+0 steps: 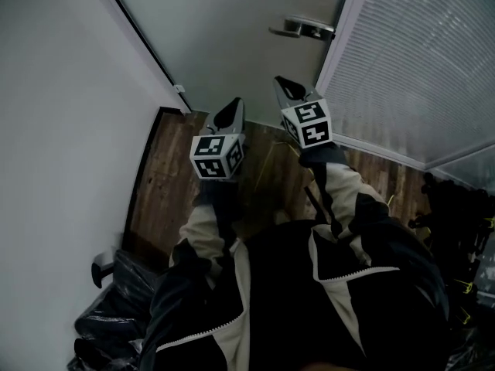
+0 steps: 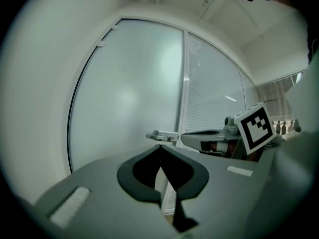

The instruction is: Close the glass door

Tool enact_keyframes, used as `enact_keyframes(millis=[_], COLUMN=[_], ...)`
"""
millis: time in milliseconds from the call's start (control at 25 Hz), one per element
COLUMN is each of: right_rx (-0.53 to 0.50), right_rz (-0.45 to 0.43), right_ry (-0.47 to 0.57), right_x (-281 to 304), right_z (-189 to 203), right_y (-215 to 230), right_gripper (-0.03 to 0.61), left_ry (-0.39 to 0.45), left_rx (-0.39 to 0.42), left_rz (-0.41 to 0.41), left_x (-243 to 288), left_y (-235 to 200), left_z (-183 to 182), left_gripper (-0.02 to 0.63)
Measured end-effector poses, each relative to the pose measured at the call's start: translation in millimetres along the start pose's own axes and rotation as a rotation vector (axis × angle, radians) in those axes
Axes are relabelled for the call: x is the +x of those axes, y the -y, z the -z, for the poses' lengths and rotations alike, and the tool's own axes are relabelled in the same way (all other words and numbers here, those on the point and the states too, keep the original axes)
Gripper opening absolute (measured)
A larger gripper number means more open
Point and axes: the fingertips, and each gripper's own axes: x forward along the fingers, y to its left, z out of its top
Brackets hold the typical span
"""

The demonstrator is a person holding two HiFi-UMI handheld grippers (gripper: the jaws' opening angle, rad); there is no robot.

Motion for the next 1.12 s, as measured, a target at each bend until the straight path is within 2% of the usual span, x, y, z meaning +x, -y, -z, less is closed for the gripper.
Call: enact_keyframes(millis=[240, 360, 520, 840, 1120], right_rx=[0.097, 0.111, 0.104, 0.08, 0.043], right_rz=[0.014, 0.021, 0.041, 0.094, 0.096], right_ry=[0.006, -0.018, -0.047, -0.038, -0.031], right_x=[-31.5, -42.4, -49.8, -66.1, -68.2], right_z=[-1.6, 8.1, 15.4, 9.5, 9.4], right_y=[-35.2, -44.7, -48.8, -46.1, -53.4], right_gripper=[0.003, 0.003, 0.0, 0.0, 0.0], left_ry=[0.015, 0.024, 0.037, 0.043, 0.035], left_rx=[-0.006, -0.009, -0.022, -0.004, -0.006], left_rz=[-0.018, -0.025, -0.019, 0.003, 0.023], left_x=[-19.8, -26.0, -30.9, -30.5, -32.2], left_y=[-14.2, -17.8, -17.3, -3.7, 2.5], left_z=[-4.3, -4.8, -3.6, -4.6, -2.6], left_gripper=[0.003, 0.003, 0.003, 0.003, 0.003])
